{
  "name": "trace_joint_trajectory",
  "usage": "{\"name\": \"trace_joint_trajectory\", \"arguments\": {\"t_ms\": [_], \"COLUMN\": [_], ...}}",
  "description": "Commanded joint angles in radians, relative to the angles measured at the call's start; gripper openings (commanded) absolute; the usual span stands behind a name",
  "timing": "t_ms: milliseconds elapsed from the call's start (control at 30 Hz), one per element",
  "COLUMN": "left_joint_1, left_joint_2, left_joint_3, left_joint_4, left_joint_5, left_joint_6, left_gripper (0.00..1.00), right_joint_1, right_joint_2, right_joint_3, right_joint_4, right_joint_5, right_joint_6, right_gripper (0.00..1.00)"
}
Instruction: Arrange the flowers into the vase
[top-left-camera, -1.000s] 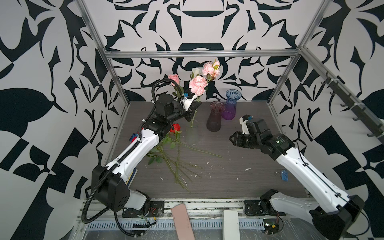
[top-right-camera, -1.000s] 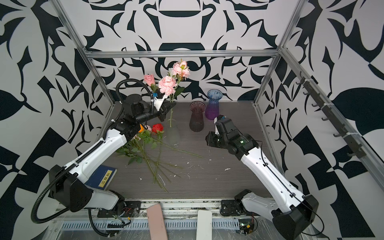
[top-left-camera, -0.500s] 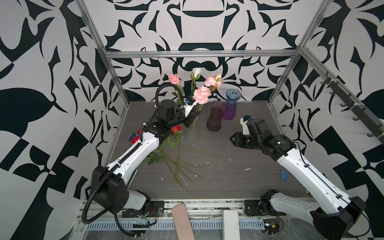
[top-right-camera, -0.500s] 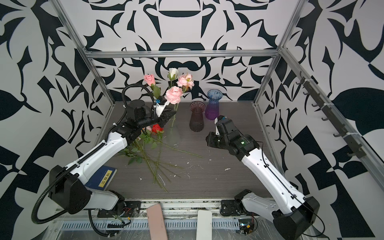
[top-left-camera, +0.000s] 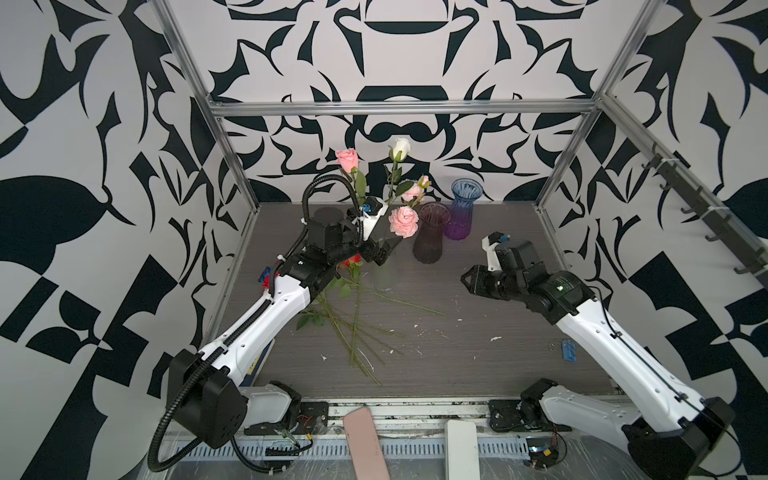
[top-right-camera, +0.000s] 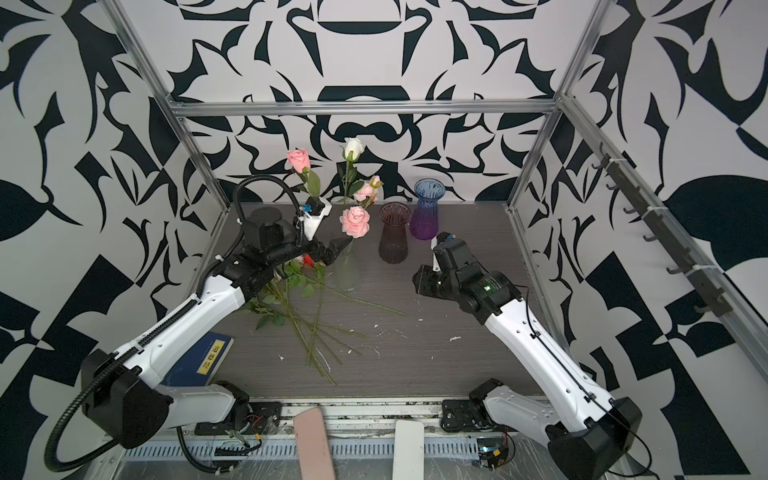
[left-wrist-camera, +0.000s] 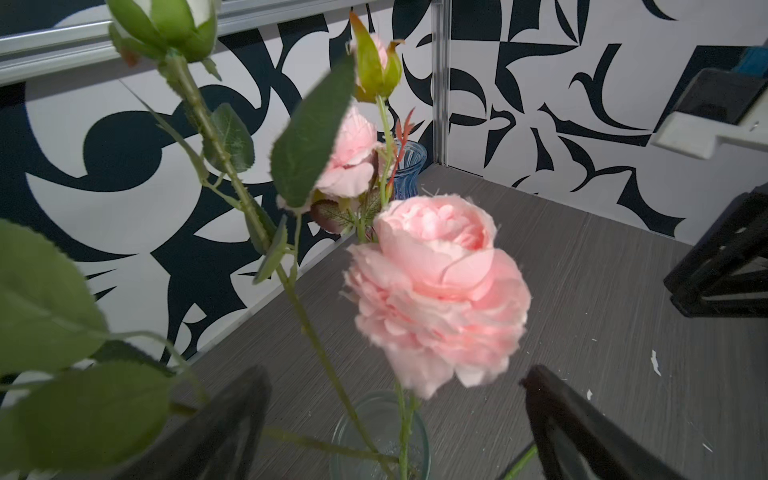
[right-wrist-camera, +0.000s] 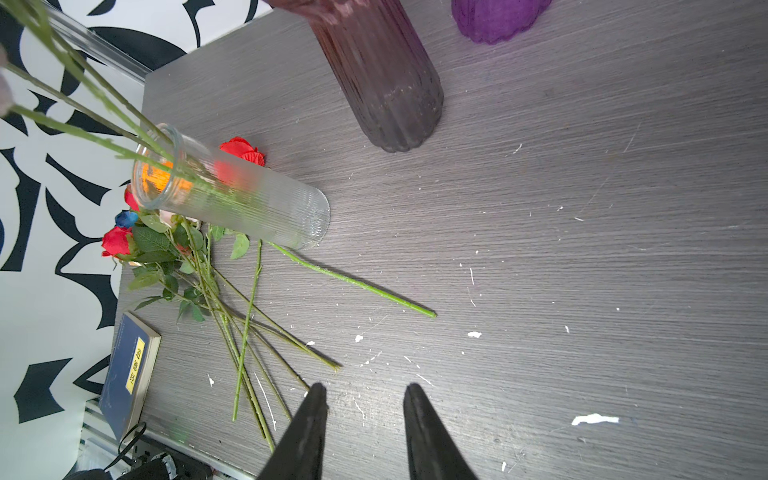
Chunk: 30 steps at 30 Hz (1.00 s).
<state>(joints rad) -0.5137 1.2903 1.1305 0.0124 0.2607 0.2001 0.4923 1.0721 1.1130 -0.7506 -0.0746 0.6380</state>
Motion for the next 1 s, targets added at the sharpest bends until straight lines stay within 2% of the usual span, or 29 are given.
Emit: {"name": "trace_joint_trajectory", "arguments": {"t_ms": [0,200,333,500,600,800,967], "left_joint_1": [-0.003,-0.003,-0.003,-0.002,-0.002,-0.001,-0.002], "left_joint_2": [-0.069,-0.132,-0.177,-0.239,-0.263,-0.285,-0.250], "left_joint_3": [-0.029,-0.084,-0.138,-0.239,-0.312,-0.461,-0.523], "left_joint_4": [-0.002,0.002,-0.005,0.014,0.072,0.236,0.308], "left_joint_5": [-0.023,-0.037,-0.067,-0.006,0.020,-0.027,-0.052], "left_joint_6": [-0.020,-0.044,-0.104,-0.147,-0.161,-0.188,-0.189], "left_gripper": [0.99,0.99,0.99,0.99,0.99,0.99,0.99], "right_joint_1": [-0.003,-0.003,-0.003,-0.002,-0.003,-0.003,-0.003], "right_joint_2": [-0.008,0.000,0.015,0.038,0.042,0.037,0.033], "right_joint_3": [0.002,-0.006,-0.020,-0.031,-0.034,-0.038,-0.032], "right_joint_4": [0.021,0.034,0.063,0.092,0.096,0.083,0.066], "right_joint_5": [-0.003,-0.019,-0.042,-0.070,-0.072,-0.064,-0.057], "right_joint_6": [0.012,0.018,0.034,0.056,0.058,0.052,0.045], "right_gripper": [0.35,0.35,0.35,0.35,0.35,0.35,0.35]}}
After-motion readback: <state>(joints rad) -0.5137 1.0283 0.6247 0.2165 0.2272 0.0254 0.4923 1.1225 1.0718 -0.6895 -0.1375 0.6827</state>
